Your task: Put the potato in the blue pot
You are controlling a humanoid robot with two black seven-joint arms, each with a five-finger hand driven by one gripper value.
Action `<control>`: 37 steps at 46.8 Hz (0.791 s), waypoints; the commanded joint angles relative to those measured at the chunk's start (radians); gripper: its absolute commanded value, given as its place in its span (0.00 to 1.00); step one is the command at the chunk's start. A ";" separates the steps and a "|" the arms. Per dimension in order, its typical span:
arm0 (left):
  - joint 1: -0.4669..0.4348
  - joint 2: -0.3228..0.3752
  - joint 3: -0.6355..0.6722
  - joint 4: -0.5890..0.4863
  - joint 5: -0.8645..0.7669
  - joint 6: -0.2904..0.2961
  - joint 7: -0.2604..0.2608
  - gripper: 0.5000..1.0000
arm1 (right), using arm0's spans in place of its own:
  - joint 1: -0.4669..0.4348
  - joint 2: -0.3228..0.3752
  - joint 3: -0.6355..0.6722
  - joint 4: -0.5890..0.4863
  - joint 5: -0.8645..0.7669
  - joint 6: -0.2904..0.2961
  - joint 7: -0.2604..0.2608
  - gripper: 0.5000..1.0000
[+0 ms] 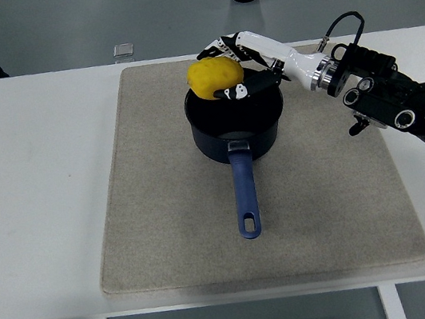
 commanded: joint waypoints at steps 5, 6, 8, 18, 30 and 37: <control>0.000 0.000 0.000 -0.001 0.000 0.000 0.000 0.99 | -0.008 0.025 -0.014 -0.011 -0.001 -0.002 0.000 0.00; 0.000 0.000 0.000 0.000 0.000 0.000 0.000 0.99 | -0.008 0.025 -0.014 -0.011 -0.001 -0.004 0.000 0.00; 0.000 0.000 0.000 0.000 0.000 0.000 0.000 0.99 | -0.009 0.026 -0.014 -0.012 -0.001 -0.004 0.000 0.00; 0.000 0.000 0.000 0.000 0.000 0.000 0.000 0.99 | -0.019 0.026 -0.016 -0.015 -0.003 -0.004 0.000 0.00; 0.000 0.000 0.000 0.002 0.000 0.000 0.000 0.99 | -0.028 0.026 -0.014 -0.018 -0.001 -0.004 0.000 0.00; 0.000 0.000 0.000 0.002 0.000 0.000 0.000 0.99 | -0.028 0.026 -0.014 -0.018 -0.001 0.001 0.000 0.25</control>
